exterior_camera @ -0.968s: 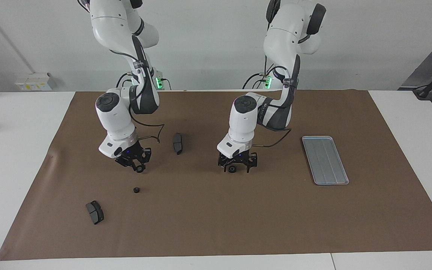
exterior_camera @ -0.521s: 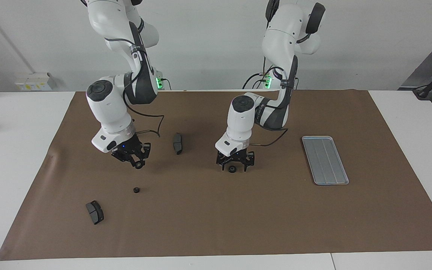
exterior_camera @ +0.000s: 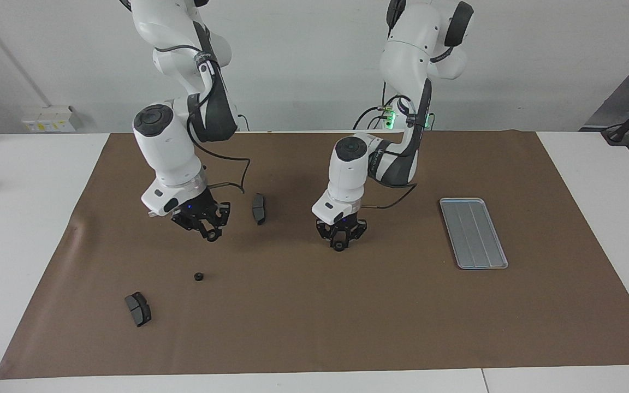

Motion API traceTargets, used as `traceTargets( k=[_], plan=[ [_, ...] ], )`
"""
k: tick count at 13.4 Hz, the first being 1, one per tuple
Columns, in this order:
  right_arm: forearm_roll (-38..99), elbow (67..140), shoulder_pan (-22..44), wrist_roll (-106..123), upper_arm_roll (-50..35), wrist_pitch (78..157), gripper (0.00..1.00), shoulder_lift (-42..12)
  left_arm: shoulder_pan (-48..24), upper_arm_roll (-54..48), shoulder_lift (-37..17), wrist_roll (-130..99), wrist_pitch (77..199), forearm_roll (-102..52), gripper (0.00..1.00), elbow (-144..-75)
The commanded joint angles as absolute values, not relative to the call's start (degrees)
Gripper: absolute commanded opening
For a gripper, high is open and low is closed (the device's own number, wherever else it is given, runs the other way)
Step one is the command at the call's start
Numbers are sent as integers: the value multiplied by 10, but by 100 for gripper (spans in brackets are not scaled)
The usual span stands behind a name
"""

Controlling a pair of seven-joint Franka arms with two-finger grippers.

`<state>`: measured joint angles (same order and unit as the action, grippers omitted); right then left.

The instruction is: Pick bearing gear from pile to tray

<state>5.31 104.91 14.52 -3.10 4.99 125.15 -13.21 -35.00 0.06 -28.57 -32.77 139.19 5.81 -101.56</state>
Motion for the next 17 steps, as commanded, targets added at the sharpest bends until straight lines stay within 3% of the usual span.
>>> traceTargets(
  k=[1, 2, 4, 5, 8, 12, 14, 17],
  plan=[
    [60, 1044, 144, -43, 48, 1245, 0, -133, -359, 11, -263, -337, 1395, 57, 41, -1043],
    [60, 1044, 144, -43, 48, 1245, 0, -133, -359, 11, -263, -337, 1395, 57, 32, -1043],
    [60, 1044, 145, -44, 48, 1245, 0, -133, -358, 11, -261, -344, 1394, 57, 4, -1041],
    [60, 1044, 149, -53, 47, 1245, 0, -133, -356, 13, -261, -344, 1393, 57, 0, -1039],
    [60, 1044, 168, -99, 47, 1251, 0, -133, -332, 19, -240, -340, 1369, 58, 0, -1041],
    [61, 1043, 241, -228, 46, 1322, 0, -155, -248, 18, -147, -267, 1292, 59, 0, -1081],
    [61, 1023, 293, -325, 46, 1379, 0, -191, -203, 17, -110, -230, 1291, 59, 0, -1115],
    [59, 956, 352, -421, 46, 1408, 0, -265, -143, 17, -100, -192, 1301, 59, 0, -1141]
  ],
)
